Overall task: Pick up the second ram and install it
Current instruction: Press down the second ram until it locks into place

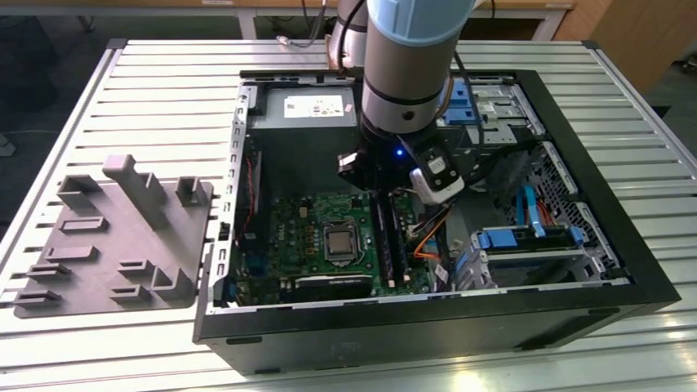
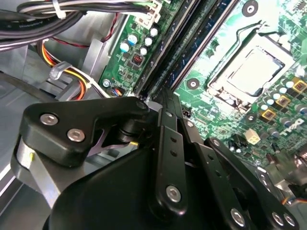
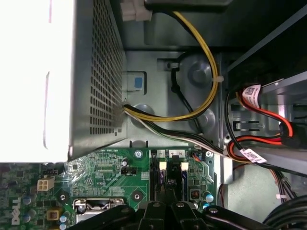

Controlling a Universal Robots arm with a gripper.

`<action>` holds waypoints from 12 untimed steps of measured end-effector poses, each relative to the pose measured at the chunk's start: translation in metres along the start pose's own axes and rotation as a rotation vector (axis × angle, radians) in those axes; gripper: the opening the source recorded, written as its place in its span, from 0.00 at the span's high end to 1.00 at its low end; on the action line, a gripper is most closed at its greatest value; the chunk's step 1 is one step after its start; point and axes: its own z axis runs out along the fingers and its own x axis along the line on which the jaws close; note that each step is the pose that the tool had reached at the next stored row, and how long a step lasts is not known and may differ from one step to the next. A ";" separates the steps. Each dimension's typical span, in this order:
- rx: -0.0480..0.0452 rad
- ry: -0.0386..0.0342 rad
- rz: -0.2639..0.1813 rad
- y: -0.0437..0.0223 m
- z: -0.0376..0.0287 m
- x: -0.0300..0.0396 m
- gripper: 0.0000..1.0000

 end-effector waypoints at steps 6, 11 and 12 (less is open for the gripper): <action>0.0028 0.0000 0.000 0.0008 -0.0098 -0.0003 0.89; 0.0041 -0.0001 0.000 0.0012 -0.0145 -0.0004 0.89; 0.0040 -0.0001 0.000 0.0012 -0.0145 -0.0004 0.89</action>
